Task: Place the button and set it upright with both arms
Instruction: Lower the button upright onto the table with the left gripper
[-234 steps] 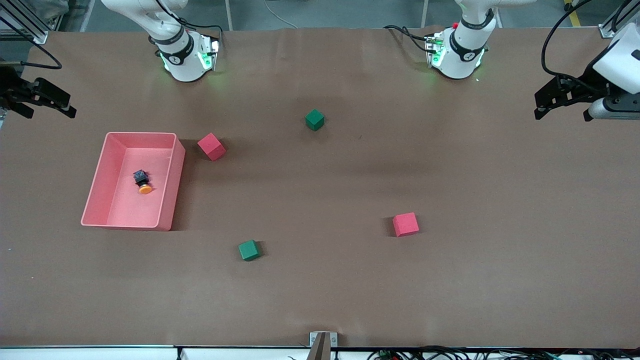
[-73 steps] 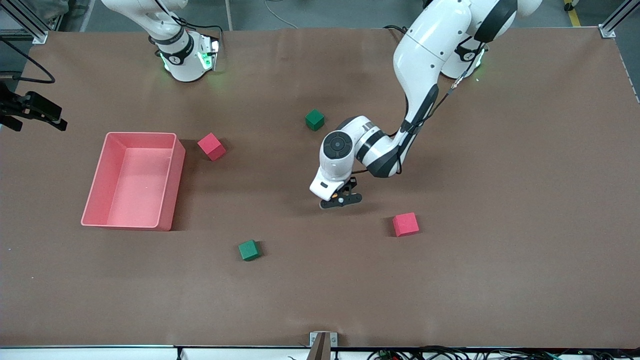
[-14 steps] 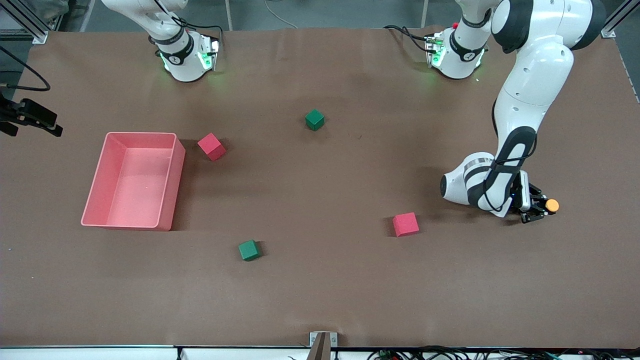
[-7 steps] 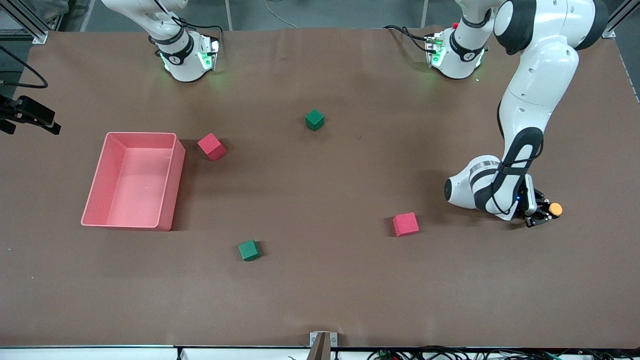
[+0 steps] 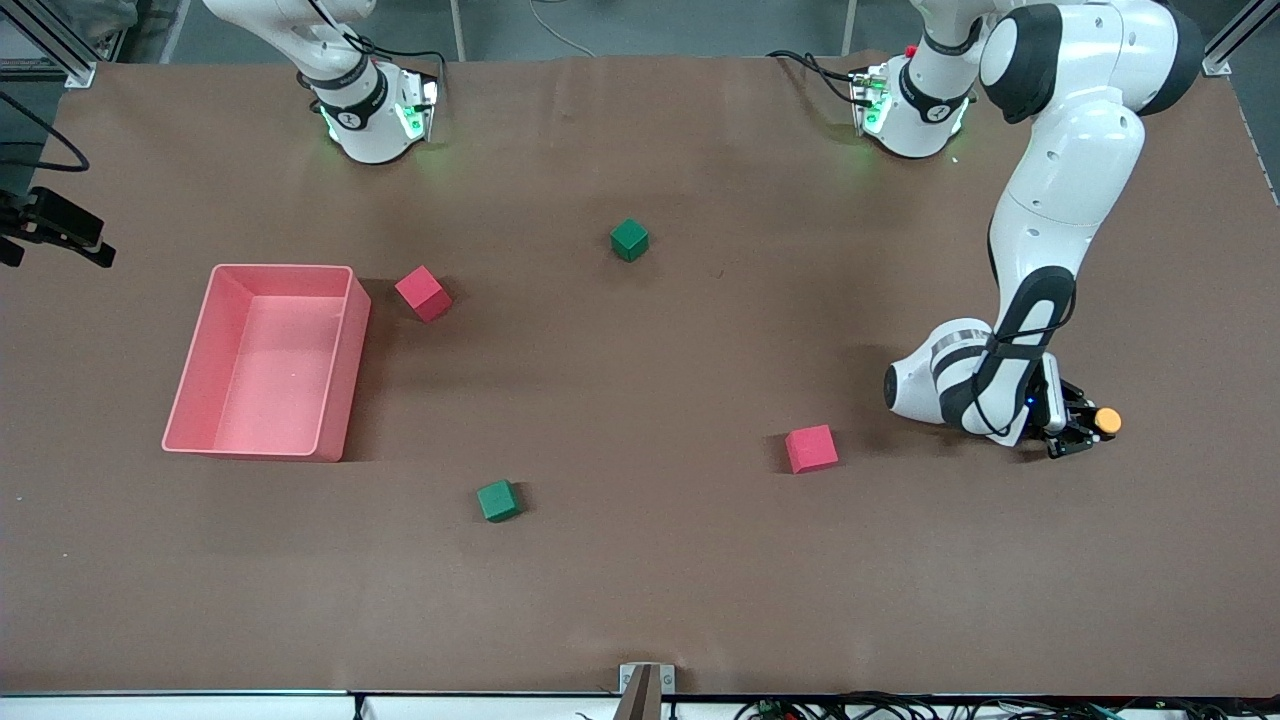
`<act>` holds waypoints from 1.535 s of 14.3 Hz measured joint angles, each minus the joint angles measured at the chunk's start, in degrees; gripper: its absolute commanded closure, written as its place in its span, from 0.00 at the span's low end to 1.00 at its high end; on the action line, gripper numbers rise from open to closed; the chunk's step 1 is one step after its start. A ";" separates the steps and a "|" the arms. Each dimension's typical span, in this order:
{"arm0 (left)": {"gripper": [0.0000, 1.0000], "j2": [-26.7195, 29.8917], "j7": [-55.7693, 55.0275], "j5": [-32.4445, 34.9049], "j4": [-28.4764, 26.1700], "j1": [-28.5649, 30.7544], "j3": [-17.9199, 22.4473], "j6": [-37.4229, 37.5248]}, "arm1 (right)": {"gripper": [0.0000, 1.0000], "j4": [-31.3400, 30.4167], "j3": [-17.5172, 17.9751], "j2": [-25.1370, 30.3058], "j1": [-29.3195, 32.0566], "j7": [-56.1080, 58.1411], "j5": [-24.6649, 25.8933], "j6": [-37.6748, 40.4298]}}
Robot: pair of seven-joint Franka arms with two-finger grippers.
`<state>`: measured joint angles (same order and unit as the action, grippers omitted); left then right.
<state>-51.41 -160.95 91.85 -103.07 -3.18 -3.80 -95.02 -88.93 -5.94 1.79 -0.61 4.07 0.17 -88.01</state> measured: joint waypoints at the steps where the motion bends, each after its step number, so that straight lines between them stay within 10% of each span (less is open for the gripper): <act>1: 0.00 -0.05 0.09 0.00 0.10 0.02 0.01 -0.07 | 0.00 0.14 0.00 0.00 0.00 0.00 0.00 0.00; 22: 0.00 0.52 5.47 -1.71 1.79 -0.04 -0.57 2.86 | 0.00 0.88 -0.13 0.00 0.01 0.00 0.00 0.03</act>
<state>-50.88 -155.48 90.13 -101.28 -3.21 -4.37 -92.16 -88.05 -6.07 1.79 -0.61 4.07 0.17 -87.98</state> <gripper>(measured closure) 0.000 0.000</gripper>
